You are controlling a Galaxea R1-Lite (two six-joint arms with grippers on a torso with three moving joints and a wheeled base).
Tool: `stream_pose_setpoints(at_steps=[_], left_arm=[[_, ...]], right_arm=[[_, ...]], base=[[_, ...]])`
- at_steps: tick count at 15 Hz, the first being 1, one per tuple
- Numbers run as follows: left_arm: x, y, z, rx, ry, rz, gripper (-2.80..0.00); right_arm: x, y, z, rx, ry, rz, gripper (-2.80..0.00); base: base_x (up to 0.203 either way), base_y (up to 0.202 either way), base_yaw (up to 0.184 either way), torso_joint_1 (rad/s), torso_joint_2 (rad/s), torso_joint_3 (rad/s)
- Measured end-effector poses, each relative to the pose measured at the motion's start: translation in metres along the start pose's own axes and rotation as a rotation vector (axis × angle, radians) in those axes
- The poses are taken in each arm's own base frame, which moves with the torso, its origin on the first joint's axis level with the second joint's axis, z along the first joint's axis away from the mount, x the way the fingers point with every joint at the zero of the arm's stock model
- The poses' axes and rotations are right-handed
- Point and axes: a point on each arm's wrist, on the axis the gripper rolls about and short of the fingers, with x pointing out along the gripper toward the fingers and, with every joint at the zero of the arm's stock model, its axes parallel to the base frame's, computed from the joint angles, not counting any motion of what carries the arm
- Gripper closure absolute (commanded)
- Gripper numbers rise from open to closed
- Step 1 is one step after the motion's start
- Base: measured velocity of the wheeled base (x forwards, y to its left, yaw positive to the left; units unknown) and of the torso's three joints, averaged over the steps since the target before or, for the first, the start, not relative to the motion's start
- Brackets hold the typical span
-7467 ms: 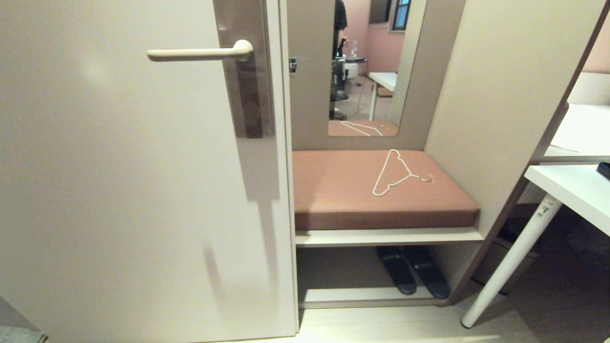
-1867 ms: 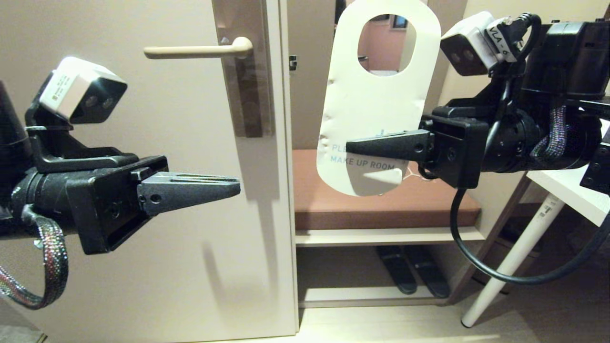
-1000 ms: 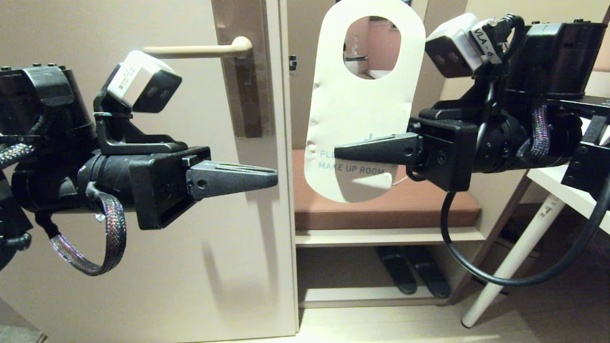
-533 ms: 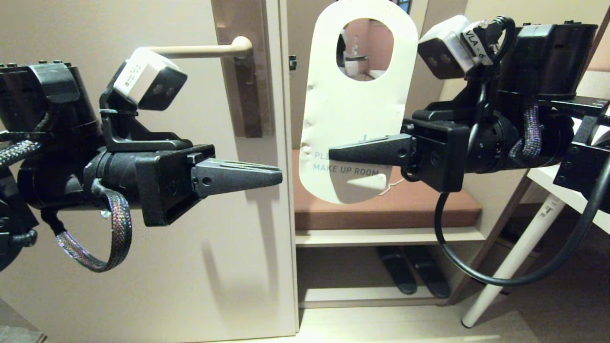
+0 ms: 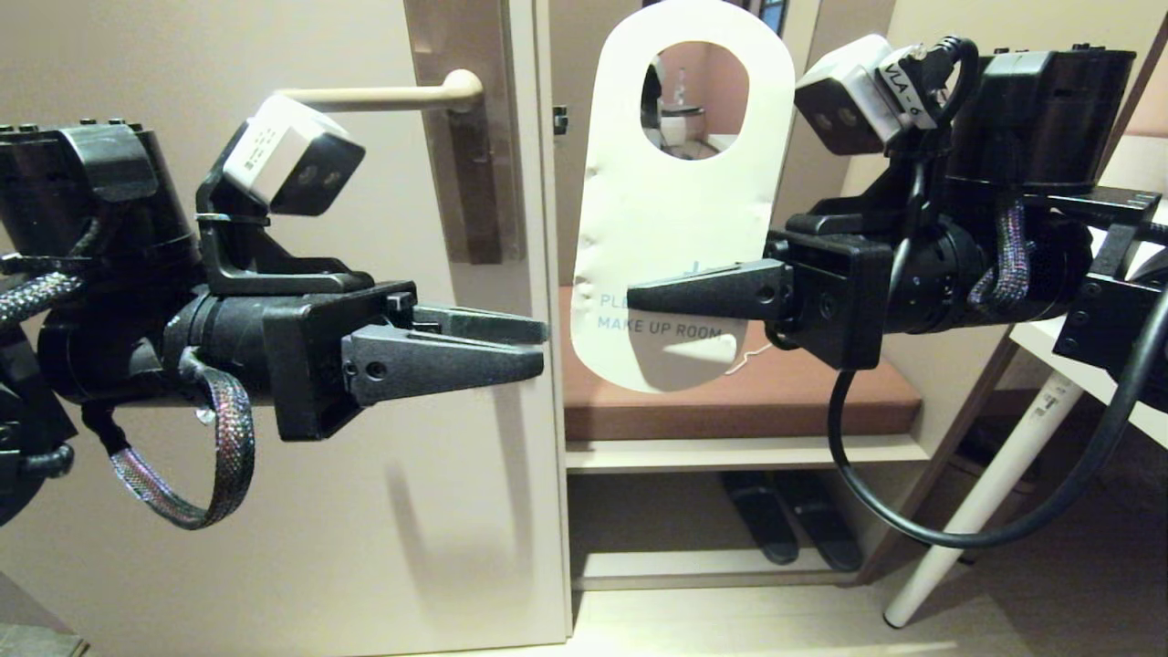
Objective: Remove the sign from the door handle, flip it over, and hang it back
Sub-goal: Hand it to the other hand
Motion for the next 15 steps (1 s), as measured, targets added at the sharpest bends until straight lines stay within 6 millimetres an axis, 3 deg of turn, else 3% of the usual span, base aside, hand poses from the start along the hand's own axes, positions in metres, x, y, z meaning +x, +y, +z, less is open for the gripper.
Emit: stream_pose_setpoints(at_steps=[15], left_arm=[[0.013, 0.003, -0.004, -0.012, 0.018, -0.030, -2.80]], right_arm=[[0.016, 0.012, 0.006, -0.025, -0.001, 0.058, 0.00]], base=[[0.000, 0.000, 0.000, 0.000, 0.00, 0.000]])
